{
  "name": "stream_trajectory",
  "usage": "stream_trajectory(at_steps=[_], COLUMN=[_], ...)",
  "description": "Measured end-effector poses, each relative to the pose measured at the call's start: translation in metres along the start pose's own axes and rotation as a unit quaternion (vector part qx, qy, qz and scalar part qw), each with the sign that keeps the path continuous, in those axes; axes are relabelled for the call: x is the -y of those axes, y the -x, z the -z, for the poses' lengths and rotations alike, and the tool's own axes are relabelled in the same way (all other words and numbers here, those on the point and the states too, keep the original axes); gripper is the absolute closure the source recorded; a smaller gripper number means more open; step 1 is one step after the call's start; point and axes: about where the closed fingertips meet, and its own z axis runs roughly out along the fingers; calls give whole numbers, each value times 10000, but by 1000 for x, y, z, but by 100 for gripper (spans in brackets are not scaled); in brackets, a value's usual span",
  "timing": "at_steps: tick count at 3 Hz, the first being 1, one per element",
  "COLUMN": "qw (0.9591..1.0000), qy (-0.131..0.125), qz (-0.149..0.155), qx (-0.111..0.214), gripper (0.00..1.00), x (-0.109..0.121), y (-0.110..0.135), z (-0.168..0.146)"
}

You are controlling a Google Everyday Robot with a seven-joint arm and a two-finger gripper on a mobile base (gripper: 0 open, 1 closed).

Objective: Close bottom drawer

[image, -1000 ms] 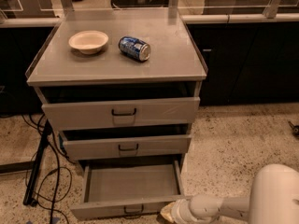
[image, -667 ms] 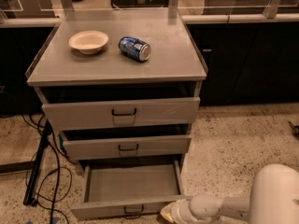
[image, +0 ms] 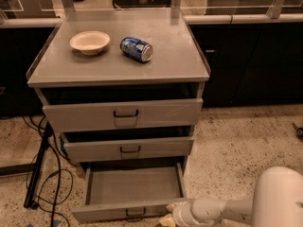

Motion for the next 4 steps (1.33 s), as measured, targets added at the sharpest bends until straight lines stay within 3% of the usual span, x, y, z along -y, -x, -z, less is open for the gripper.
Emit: stream_trajectory(at_steps=[1,2,3,4], qw=[9997,9981,9946,9914], qy=[-44,-65,-151,-258], qz=[255,604,1011,1268], qx=[53,129,204,217], gripper=[0,16,47,70], x=[3,7,21,45], y=[7,16,35,70], z=[-11,-29,-49,-64])
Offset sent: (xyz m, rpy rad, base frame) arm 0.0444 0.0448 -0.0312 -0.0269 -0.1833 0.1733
